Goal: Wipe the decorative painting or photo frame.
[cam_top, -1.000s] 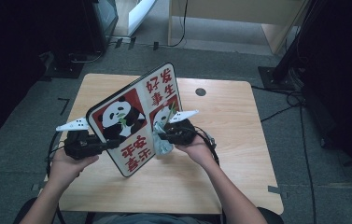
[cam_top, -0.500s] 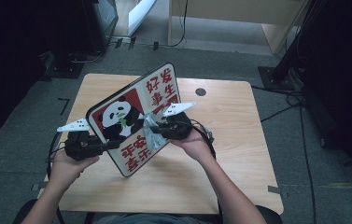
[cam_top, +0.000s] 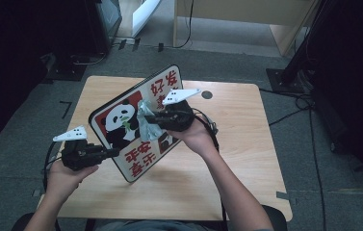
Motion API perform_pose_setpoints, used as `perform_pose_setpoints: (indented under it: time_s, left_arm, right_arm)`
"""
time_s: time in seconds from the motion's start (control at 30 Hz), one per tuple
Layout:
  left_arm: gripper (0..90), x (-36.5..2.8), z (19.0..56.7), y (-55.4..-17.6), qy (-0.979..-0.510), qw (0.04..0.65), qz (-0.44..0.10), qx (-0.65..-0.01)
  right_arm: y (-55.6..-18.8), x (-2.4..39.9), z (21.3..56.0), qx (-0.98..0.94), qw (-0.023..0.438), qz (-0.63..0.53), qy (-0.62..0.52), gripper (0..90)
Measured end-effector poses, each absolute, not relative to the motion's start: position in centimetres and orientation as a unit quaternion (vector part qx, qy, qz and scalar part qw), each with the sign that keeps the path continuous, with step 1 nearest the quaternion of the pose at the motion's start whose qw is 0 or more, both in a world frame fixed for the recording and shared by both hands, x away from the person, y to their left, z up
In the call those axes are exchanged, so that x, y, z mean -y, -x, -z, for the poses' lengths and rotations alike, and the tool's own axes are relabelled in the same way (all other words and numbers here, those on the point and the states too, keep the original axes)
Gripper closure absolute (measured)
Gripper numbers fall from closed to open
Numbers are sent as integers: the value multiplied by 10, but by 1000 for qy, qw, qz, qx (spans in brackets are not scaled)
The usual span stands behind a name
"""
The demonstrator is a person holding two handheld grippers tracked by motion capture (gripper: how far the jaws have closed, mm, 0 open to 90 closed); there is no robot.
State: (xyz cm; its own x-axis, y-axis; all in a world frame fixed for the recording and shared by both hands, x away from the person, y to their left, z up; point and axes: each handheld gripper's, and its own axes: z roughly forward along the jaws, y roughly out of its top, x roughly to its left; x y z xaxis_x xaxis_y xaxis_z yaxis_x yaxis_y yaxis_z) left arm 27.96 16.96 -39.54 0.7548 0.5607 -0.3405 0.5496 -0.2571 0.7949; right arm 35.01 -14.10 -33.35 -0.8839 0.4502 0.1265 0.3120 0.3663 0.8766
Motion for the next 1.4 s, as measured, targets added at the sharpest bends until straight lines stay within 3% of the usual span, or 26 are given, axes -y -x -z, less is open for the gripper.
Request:
perform_pose_setpoints:
  time_s: [0.57, 1.4]
  left_arm:
    - [769, -168, 393, -277, -797, 489, -14, -354]
    - [768, -170, 393, -280, -804, 486, -11, -342]
  right_arm:
    - [-354, 127, 312, -812, 83, -539, -207, 813]
    - [-361, 130, 338, -822, 66, -525, -211, 807]
